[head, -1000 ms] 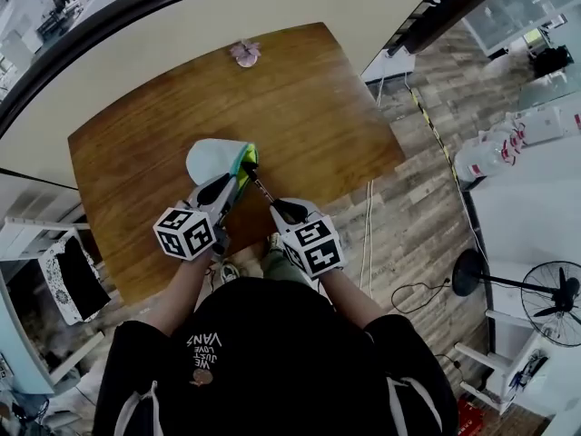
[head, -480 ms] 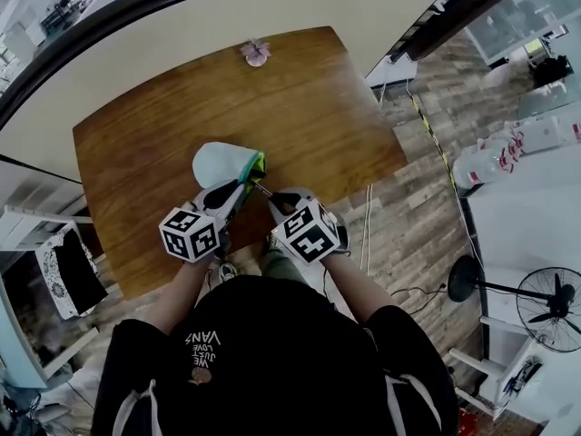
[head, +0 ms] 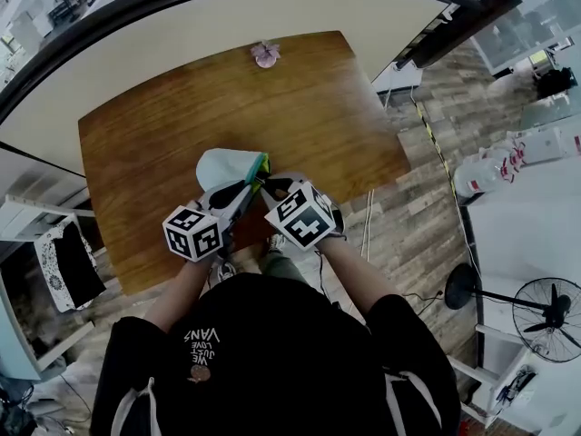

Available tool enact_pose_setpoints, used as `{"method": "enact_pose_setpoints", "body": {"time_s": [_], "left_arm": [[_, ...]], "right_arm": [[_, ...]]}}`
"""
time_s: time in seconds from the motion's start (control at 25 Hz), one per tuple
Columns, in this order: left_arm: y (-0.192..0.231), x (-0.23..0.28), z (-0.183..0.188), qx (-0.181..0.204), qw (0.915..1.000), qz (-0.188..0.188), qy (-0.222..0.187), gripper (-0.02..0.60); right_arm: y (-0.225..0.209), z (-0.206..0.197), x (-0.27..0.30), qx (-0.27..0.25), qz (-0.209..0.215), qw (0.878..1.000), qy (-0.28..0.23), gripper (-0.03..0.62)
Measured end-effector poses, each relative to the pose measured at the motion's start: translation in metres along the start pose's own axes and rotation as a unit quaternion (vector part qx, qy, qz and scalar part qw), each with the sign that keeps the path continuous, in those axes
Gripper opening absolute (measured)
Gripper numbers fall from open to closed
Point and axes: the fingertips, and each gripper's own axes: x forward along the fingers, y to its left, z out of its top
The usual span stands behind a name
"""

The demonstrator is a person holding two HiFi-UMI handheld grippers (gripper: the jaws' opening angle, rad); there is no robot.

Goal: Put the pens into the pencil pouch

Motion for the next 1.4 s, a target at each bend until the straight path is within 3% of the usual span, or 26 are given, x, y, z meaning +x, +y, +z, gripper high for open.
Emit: {"method": "enact_pose_setpoints", "body": {"time_s": [0.08,0.16,0.28,0.36,0.52,0.68,0.88,1.12,1.4], "left_arm": [[0.000,0.000,0.000,-0.003,1.0000,-0.002,-0.002,0.051],[0.001,-0.001,0.001,-0.008,1.0000,-0.001,-0.005,0.051],[0.001,-0.002,0.003,-0.021,0.9997,0.002,-0.014,0.049],[0.001,-0.001,0.005,-0.028,0.9994,0.004,-0.021,0.049],[0.004,-0.002,0.008,-0.042,0.9985,0.009,-0.033,0.049],[0.007,-0.002,0.009,-0.055,0.9975,0.011,-0.043,0.049],[0.011,0.002,0.011,-0.057,0.9974,0.015,-0.042,0.049],[0.026,0.012,-0.001,-0.036,0.9988,0.029,-0.015,0.049],[0.045,0.032,-0.019,-0.012,0.9983,0.055,0.015,0.049]], "right_arm": [[0.003,0.003,0.005,0.035,0.025,0.999,-0.014,0.046],[0.003,0.007,0.010,0.106,0.063,0.992,-0.036,0.046],[-0.003,0.009,0.013,0.248,0.125,0.958,-0.074,0.046],[-0.007,0.010,0.013,0.293,0.142,0.941,-0.091,0.046],[-0.014,0.013,0.013,0.323,0.142,0.927,-0.125,0.062],[-0.028,0.014,0.003,0.377,0.136,0.898,-0.179,0.120],[-0.052,0.000,-0.015,0.419,0.104,0.874,-0.225,0.123],[-0.060,-0.036,-0.021,0.442,0.055,0.869,-0.218,0.123],[-0.052,-0.076,-0.026,0.482,0.036,0.851,-0.208,0.123]]}}
